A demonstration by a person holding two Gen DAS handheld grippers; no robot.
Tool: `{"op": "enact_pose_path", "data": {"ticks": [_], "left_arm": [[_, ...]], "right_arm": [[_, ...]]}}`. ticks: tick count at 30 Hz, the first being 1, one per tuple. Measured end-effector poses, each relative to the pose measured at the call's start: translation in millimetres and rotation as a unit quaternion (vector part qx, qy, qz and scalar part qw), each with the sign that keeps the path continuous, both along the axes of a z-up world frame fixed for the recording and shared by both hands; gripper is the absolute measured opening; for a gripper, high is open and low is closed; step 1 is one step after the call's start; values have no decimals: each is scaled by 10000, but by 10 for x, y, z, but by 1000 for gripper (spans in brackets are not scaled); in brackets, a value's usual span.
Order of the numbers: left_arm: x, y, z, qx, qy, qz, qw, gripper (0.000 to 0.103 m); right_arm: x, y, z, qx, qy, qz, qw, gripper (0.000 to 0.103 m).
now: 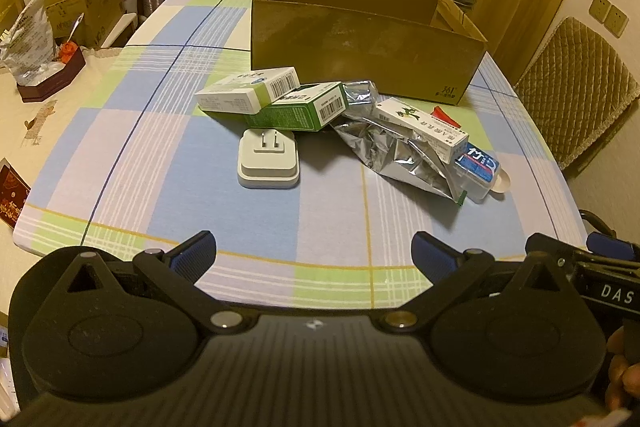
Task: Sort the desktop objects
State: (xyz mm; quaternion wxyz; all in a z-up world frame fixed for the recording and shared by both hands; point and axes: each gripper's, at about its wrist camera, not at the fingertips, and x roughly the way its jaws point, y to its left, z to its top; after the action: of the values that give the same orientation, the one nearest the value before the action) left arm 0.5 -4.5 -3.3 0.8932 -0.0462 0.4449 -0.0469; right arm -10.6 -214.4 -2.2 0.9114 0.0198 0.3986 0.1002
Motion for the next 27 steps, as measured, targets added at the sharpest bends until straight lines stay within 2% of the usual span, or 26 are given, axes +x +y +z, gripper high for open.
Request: {"op": "enact_pose_path", "data": {"ticks": [14, 27], "left_arm": [[81, 76, 24, 46, -96, -57, 9999, 102], [369, 242, -50, 207, -62, -152, 9997, 102]], "right_arm": [[86, -107, -40, -31, -32, -22, 10000, 101], [225, 11, -6, -96, -358, 735, 9966, 101]]}}
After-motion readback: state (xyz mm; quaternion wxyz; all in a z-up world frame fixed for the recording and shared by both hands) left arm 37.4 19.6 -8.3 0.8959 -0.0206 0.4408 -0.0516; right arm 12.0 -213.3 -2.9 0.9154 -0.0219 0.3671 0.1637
